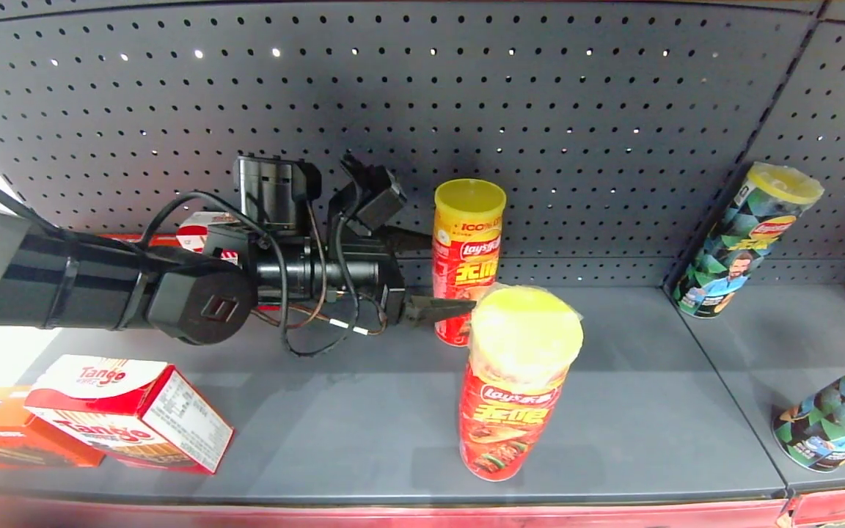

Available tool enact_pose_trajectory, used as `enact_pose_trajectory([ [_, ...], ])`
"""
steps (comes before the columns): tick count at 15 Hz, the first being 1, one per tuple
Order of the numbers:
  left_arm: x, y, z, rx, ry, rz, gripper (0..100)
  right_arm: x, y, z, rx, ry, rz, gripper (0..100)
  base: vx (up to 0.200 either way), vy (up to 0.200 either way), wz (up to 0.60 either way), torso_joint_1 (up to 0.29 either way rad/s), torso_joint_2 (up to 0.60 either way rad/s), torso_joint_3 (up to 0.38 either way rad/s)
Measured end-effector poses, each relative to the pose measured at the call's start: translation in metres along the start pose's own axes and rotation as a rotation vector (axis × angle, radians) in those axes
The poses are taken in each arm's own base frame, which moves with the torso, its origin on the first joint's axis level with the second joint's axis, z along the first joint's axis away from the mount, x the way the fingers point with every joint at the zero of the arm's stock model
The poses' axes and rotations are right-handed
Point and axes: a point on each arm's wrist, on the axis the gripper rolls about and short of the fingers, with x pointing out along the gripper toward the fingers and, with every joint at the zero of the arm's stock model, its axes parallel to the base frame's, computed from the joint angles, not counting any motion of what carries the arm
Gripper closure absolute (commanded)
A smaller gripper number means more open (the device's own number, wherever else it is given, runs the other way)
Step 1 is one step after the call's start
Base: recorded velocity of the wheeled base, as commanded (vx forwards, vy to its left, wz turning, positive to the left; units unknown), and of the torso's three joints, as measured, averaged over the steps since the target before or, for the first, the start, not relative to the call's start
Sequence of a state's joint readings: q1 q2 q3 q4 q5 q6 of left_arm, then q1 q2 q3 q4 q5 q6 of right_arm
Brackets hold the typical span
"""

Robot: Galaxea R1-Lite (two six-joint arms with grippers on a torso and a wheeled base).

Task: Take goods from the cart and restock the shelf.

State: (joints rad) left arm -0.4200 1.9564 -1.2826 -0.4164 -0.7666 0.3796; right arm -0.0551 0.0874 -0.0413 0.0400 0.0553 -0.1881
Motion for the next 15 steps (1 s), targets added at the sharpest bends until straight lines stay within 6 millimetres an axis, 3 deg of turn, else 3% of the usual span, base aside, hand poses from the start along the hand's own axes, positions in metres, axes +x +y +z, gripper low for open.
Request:
enact_pose_trajectory([
  [6, 0.003, -0.011, -0.005, 0.007, 0.113, 0.193, 0, 0.0, 0.0, 0.0, 0.002, 0.002, 0.0, 0, 0.0, 0.0, 0.0, 0.0, 0.0, 0.0],
  [15, -0.008, -0.021, -0.006, -0.013, 0.17, 0.287, 0, 0.001, 0.0, 0.0, 0.003, 0.009, 0.008, 0, 0.0, 0.0, 0.0, 0.0, 0.0, 0.0],
])
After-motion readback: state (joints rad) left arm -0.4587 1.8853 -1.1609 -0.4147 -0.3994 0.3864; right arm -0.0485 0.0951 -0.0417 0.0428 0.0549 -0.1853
